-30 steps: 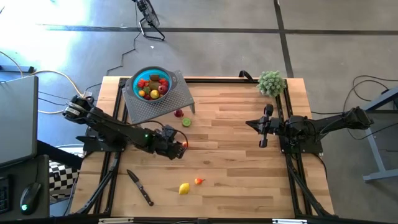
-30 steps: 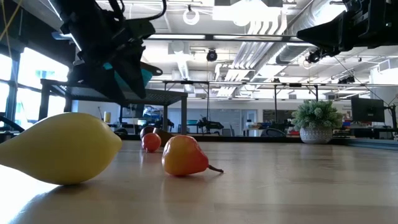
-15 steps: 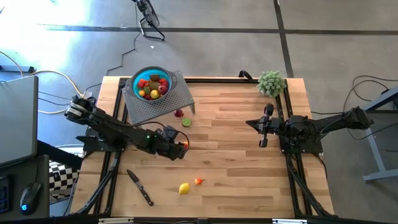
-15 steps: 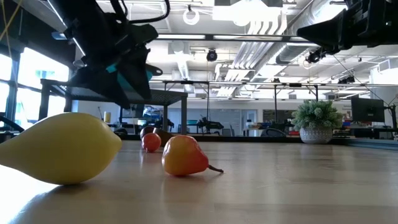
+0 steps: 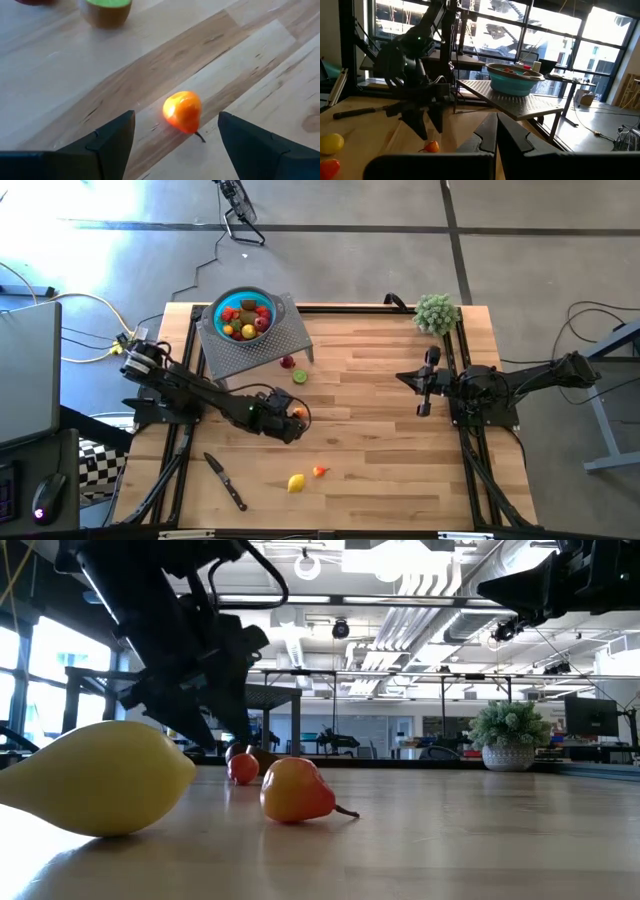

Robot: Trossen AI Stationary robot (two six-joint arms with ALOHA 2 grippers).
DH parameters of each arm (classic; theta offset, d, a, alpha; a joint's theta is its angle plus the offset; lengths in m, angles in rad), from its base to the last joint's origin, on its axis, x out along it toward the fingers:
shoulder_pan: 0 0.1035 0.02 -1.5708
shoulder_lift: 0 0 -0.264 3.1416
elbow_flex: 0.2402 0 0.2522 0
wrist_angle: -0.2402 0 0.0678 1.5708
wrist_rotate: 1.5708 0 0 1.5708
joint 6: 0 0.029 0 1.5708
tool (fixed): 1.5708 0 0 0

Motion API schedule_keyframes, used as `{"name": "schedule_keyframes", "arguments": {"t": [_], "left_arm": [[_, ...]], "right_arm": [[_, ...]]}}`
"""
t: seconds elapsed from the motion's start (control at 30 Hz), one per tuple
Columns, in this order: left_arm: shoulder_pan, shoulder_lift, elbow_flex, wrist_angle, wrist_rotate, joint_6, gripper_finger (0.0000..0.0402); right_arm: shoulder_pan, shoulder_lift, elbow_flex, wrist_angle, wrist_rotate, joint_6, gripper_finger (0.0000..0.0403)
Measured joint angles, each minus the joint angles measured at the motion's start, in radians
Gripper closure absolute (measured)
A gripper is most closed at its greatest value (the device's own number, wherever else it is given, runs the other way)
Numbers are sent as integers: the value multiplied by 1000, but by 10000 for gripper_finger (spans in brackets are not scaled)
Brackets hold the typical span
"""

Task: Pick & Place Fruit
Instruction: Put the orange pear into the blue strainer bowl on the shelf

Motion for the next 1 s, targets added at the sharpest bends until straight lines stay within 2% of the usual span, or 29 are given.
{"name": "schedule_keyframes", "arguments": {"t": [0.2, 0.53, 1.0], "left_arm": [[0, 45, -1, 20, -9, 2, 121], [0, 117, 2, 144, -35, 29, 121], [8, 160, 0, 182, -51, 35, 121]], "right_arm": [[0, 2, 0, 7, 0, 0, 401], [0, 3, 0, 7, 0, 0, 400], [0, 9, 0, 13, 0, 0, 400]]}}
